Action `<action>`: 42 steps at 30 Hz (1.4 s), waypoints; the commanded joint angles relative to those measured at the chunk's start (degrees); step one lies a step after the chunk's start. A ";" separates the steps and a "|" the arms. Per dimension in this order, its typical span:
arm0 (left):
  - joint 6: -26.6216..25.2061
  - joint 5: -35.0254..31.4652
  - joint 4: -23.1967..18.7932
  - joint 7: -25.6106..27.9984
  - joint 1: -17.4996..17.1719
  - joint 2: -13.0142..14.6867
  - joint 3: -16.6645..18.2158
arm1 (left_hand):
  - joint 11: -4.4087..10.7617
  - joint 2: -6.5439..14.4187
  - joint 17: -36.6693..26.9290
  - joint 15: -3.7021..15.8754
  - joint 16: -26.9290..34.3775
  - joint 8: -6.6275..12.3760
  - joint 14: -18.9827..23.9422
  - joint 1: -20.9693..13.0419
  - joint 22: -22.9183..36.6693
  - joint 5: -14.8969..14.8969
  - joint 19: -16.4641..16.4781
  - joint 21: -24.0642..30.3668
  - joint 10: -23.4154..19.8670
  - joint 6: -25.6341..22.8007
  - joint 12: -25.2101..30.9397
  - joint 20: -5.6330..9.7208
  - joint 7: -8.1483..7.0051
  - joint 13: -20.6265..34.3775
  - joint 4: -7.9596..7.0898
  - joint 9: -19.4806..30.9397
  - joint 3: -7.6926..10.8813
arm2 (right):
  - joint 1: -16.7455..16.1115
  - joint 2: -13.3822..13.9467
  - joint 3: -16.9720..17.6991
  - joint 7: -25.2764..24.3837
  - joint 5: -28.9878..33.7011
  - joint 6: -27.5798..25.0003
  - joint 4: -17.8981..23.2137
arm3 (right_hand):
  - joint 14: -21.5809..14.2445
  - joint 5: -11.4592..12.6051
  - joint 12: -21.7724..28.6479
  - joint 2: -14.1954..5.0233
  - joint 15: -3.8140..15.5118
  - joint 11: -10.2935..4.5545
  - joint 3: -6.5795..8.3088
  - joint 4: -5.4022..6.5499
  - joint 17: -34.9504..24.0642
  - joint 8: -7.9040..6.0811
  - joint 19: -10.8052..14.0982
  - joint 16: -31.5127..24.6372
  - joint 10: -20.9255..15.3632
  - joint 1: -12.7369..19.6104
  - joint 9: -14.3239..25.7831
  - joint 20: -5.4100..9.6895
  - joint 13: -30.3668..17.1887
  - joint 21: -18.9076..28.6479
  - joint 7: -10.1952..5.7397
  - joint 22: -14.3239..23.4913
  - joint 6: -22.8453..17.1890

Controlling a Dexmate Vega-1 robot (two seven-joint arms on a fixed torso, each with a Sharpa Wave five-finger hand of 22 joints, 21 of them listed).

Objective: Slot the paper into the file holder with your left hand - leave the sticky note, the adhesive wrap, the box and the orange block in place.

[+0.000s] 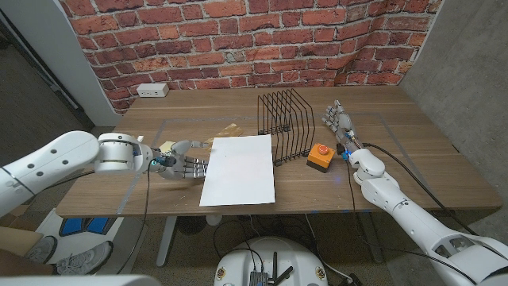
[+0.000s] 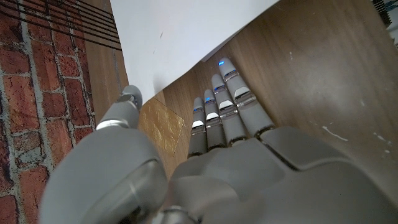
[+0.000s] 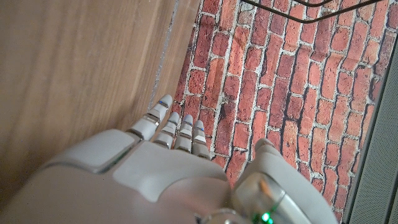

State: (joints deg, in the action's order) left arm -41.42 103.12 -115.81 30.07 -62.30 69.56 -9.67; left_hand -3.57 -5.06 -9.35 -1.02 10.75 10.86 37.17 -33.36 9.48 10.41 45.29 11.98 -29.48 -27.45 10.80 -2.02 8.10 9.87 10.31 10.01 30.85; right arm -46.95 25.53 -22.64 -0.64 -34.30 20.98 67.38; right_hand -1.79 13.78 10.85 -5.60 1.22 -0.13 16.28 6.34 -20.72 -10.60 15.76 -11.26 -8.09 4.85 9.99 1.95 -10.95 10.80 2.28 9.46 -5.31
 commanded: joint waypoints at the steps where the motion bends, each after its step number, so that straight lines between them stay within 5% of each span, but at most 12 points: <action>1: 0.00 0.33 0.97 -2.36 0.34 -0.39 -0.97 | 0.32 -0.05 -0.13 0.44 -0.22 -0.01 0.33 -1.73 0.25 0.30 1.91 0.62 -0.50 -0.71 0.10 -0.44 -0.04 0.19 0.33 0.19 0.45 | -1.10 0.18 0.20 -0.82 -0.07 -0.12 1.26 | -0.55 -0.04 0.35 -1.59 0.12 0.03 0.47 -0.06 0.05 -0.26 0.46 -0.41 -0.64 -0.13 0.11 -0.33 0.06 0.15 0.04 0.15 -0.54; 24: -1.30 -2.32 2.63 -7.78 2.16 -1.04 -2.91 | 3.78 -0.17 -0.14 3.53 0.18 1.17 3.51 -5.78 0.32 0.28 2.08 -0.41 -6.00 -6.51 1.13 0.93 -2.01 0.28 -0.08 0.34 -0.24 | -2.93 0.52 0.61 -2.05 -0.05 0.20 3.25 | -0.69 -0.13 0.32 -1.64 0.09 0.05 0.70 0.00 0.38 -0.27 0.56 -0.47 -0.68 -0.25 0.11 -0.30 0.05 0.12 0.01 0.16 -0.68; 42: -4.22 -6.51 6.20 -14.36 6.37 -4.05 -6.15 | 4.21 0.72 -0.18 4.58 -0.18 0.99 3.23 -7.02 0.31 0.35 0.58 -1.09 -6.81 -7.83 0.81 1.54 -2.57 0.31 -0.34 0.41 -0.51 | -4.46 0.82 0.99 -3.61 0.20 0.26 5.29 | -0.80 -0.20 0.31 -1.62 0.02 -0.05 0.83 0.09 0.59 -0.27 0.65 -0.54 -0.72 -0.40 0.12 -0.42 0.05 0.11 0.02 0.16 -0.76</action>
State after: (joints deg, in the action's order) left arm -43.70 98.74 -111.85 19.49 -58.57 67.33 -13.81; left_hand 0.63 -4.66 -9.35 3.20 10.75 11.75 40.32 -39.69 9.59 10.41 46.16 11.11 -35.92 -34.68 11.48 -0.48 5.56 10.00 9.88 10.28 30.43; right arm -50.54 26.17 -21.89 -3.30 -34.32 21.25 71.49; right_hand -2.30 13.78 10.85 -5.60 1.34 -0.31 16.76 6.37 -20.20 -10.60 16.07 -11.26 -8.27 4.84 9.99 1.64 -10.95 10.80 2.32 9.46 -5.35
